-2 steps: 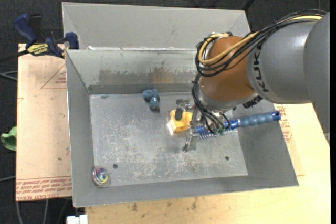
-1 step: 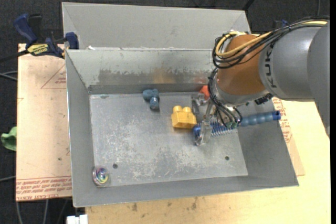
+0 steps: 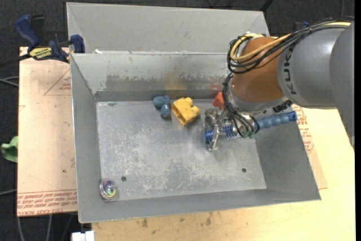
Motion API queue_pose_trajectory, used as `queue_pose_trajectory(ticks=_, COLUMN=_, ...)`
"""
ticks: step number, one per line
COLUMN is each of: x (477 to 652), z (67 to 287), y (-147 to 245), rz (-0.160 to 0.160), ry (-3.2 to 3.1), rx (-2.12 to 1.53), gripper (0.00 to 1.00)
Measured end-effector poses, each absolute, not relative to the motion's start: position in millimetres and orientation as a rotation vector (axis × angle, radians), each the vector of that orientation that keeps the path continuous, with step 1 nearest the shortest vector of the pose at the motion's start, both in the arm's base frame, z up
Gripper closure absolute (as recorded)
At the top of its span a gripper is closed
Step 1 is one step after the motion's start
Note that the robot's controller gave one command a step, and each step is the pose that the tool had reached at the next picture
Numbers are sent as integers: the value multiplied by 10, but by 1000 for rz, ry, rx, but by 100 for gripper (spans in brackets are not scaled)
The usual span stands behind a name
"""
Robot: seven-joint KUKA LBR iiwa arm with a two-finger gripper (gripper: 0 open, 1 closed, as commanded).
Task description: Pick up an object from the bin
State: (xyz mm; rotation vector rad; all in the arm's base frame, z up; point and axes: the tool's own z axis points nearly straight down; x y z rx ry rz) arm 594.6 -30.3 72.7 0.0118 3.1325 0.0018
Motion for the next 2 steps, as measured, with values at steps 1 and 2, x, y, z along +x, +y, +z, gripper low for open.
queue_pose_trajectory(ticks=1, x=5996, z=1896, y=-389, rz=0, ry=3131, rx=12, gripper=100)
queue_pose_trajectory(ticks=2, x=6153, z=2482, y=-377, rz=1, ry=3132, rx=33, gripper=100)
